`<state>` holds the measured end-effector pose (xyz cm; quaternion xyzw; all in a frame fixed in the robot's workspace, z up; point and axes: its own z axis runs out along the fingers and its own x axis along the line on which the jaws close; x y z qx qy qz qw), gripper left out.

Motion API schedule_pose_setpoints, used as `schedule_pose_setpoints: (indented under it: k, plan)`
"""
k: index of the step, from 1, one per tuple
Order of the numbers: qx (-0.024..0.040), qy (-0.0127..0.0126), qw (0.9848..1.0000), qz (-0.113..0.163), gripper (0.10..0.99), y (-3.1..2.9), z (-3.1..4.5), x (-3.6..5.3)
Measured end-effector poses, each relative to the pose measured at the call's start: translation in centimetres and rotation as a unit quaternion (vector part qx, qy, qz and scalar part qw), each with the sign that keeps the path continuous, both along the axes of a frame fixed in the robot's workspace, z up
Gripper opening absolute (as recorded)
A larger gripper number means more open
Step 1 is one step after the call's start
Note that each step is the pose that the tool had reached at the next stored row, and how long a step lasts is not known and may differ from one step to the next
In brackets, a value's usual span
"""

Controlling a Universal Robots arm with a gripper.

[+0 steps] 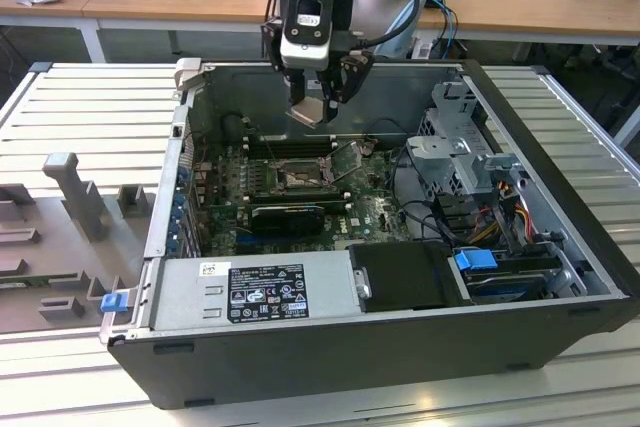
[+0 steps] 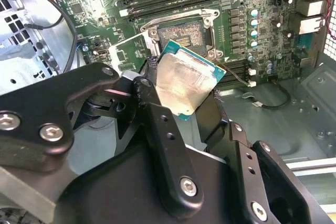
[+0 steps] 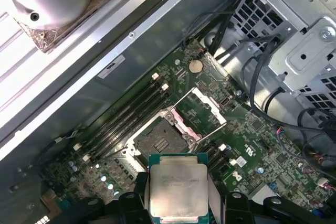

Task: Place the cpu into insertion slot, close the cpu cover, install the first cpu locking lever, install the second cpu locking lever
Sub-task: 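Place the cpu into insertion slot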

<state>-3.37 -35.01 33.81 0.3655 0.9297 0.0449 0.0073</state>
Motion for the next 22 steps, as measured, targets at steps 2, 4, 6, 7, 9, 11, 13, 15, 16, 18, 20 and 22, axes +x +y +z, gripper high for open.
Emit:
schedule_pose_setpoints:
  k: [2,4,6,7,9,11,13,15,16,18,20,22]
  plan:
    - [0.0,0.0,1.0,-0.007,0.533,0.0,-0.02,0.0]
    - [0.0,0.0,0.9999,-0.011,0.533,0.0,-0.03,0.0]
    - [0.0,0.0,0.9999,-0.016,0.533,0.0,-0.06,0.0]
    - [0.0,0.0,0.9999,-0.017,0.533,0.0,-0.06,0.0]
    - [0.0,0.0,0.9998,-0.021,0.533,0.0,-0.08,0.0]
    - [0.0,0.0,0.9997,-0.024,0.533,0.0,-0.1,0.0]
    - [0.0,0.0,0.9996,-0.027,0.533,0.0,-0.12,0.0]
    - [0.0,0.0,0.9995,-0.031,0.533,0.0,-0.14,0.0]
    - [0.0,0.0,0.9995,-0.033,0.533,0.0,-0.15,0.0]
    - [0.0,0.0,0.9993,-0.037,0.533,0.0,-0.17,0.0]
    - [0.0,0.0,0.9992,-0.04,0.533,0.0,-0.19,0.0]
    - [0.0,0.0,0.999,-0.045,0.533,0.0,-0.21,0.0]
